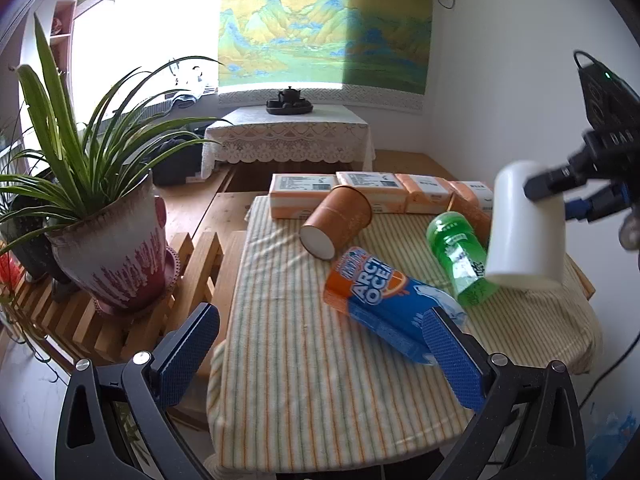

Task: Flip cup upside down
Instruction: 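Lift the white cup off the table with the right gripper, then close the left gripper on the white cup while the right gripper releases it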

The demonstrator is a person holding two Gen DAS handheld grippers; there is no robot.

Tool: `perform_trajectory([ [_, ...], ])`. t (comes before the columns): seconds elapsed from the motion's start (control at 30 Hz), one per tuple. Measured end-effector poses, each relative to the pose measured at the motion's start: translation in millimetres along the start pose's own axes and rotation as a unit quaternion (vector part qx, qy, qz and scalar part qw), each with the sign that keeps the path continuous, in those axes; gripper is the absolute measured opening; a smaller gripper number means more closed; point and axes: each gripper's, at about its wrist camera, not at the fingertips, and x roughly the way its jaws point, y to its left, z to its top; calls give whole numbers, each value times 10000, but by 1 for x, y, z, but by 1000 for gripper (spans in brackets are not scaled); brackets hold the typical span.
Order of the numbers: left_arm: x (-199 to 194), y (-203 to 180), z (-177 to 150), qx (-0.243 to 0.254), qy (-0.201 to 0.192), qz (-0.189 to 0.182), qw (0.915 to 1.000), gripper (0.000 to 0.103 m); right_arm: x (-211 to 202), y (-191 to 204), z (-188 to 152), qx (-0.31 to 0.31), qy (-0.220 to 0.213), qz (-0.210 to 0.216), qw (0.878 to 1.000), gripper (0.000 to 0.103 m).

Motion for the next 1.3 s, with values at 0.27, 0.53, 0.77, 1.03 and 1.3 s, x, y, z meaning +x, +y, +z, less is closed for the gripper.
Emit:
perform_trajectory([
  [0.27,-6,-26,-6,249,107,-190,9995,103,-3,-32,-63,284,284,28,9992,70],
  [0.53,-5,-54,-11,516,184,-264,9981,103,10,-46,-83,347,547,-103,9978,70],
  [0.77,-1,-62,-11,566,255,-327,9975,103,27,-48,-86,297,730,-212,9967,70],
  [1.03,9,-65,-9,544,396,-407,9969,103,39,-46,-77,213,760,-260,9965,70],
  [1.3,16,-75,2,624,572,-590,9947,103,51,-46,-67,98,672,-447,9967,70],
])
